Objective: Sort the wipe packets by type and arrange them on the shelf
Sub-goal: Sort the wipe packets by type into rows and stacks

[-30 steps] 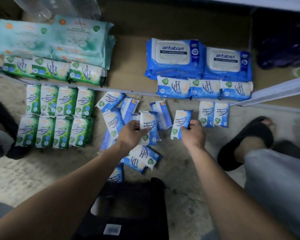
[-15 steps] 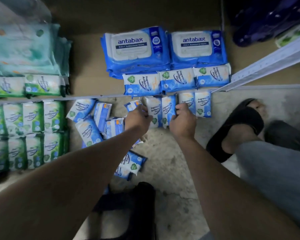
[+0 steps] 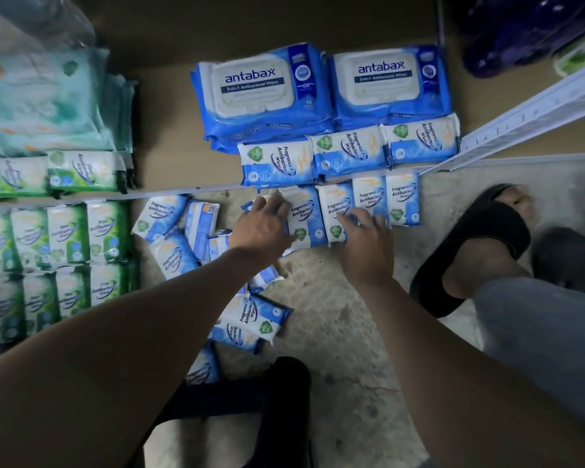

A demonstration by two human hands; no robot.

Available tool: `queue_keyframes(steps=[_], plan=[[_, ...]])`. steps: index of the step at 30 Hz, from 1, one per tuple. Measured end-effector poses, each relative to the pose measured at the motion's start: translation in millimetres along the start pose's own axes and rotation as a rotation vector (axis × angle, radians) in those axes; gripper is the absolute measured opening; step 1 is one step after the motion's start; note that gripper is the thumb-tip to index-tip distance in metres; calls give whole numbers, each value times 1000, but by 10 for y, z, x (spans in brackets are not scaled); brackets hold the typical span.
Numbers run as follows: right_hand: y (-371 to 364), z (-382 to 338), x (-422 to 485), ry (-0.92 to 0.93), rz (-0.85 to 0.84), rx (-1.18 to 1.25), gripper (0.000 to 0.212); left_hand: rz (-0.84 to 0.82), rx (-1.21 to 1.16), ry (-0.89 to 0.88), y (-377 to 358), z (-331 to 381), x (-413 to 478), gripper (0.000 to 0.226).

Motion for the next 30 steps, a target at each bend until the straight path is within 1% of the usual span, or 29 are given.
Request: queue_keyframes(steps=[4,9,14,16,18,21,23,26,28,30], plan=[[-20,5,54,-26,47,-39,52,-46,-63,28,-47,-49,7,71],[-29,6,126,-79,90,-35,53,-9,-26,20,-72,-94,16,72],[-35,-31,85,-99,101,-58,56,-39,51,-54,-122,-154,-32,82],[-26,-82,30,-124,136,-47,53,-16,36,-66,-114,-174,-114,81],[-19,-168,-41,-140,161,-16,47,57,22,-58,-77,-199,-252,73],[-25,-375,-134,-112,139,24,39,210,-49,41,-18,-340,-531,62],[-48,-550,-167,-61,67,46,38,262,-83,149,-12,-497,-738,55],[-103,-808,-186,27,-53,60,38,229,-146,322,-81,-747,-1020,57],[-121,-947,-164,62,-98,66,40,178,-267,419,-144,-875,-1146,62],[-135,-1075,-99,61,-137,68,46,128,-393,487,-187,-951,-1203,62]])
Point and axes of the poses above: each hand's wrist, its own x-axis towards the middle knuckle, its own y-axis out of the back of the hand, z = x × y, the point moved 5 cm from there along x, towards the middle knuckle, and after that the axes turned 1 degree about -x, right-handed, at the moved point
